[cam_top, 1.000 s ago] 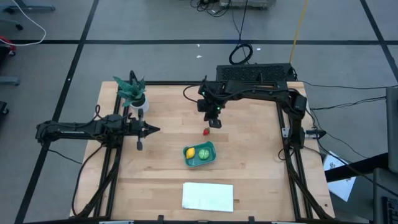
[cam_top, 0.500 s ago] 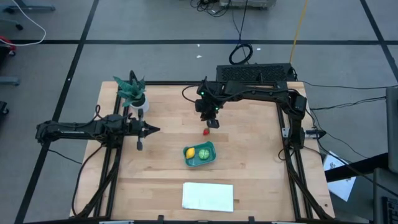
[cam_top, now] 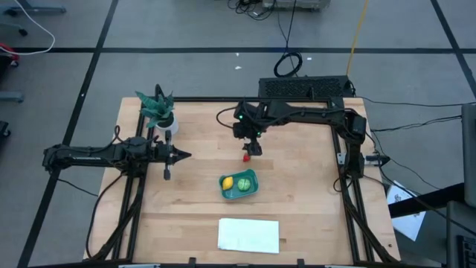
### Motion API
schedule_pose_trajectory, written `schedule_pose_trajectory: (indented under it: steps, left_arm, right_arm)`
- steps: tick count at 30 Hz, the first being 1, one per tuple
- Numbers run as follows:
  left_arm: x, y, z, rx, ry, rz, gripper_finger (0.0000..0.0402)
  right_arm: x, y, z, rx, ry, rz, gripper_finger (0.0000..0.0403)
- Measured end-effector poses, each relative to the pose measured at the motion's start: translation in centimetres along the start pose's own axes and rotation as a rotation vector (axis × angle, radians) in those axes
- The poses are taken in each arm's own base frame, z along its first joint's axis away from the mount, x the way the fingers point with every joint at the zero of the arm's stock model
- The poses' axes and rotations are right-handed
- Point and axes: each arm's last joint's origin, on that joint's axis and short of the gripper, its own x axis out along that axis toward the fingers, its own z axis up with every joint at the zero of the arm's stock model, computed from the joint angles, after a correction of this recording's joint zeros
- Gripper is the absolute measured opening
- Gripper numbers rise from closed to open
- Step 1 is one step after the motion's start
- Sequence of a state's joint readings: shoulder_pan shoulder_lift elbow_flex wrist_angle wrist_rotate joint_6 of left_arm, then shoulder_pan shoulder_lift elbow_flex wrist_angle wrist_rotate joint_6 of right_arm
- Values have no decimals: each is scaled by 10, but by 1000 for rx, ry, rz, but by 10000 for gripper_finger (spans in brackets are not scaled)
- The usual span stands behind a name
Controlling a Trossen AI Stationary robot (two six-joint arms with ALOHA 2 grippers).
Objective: Pick and placing Produce into tupperware
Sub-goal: Put the red strawberry into the blue bin
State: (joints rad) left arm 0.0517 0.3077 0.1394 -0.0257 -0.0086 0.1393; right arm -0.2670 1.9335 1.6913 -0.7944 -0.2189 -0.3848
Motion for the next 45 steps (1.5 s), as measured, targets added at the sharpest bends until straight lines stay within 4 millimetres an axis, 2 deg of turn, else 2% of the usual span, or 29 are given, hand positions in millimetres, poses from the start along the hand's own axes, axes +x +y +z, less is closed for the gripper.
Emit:
schedule_pose_trajectory:
  steps: [5,14,17,24,30,40,45]
  left_arm:
    - [0,0,0,-2,0,0,5]
    - [0,0,0,-3,1,-1,5]
    - [0,0,0,-4,1,-1,5]
    - [0,0,0,-1,3,-1,5]
    - [0,0,-1,1,5,-1,5]
    - [0,0,-1,5,8,-2,5]
    - [0,0,-1,5,9,-2,5]
  right_arm:
    - [1,2,-1,4,22,6,315]
    - [32,-3,-8,-32,85,47,315]
    - [36,-3,-9,-57,92,64,315]
    - [38,0,-11,-199,112,88,315]
    - [38,0,-11,-230,108,87,315]
    - [53,-2,-11,-269,109,90,315]
    - [53,-2,-12,-271,97,85,315]
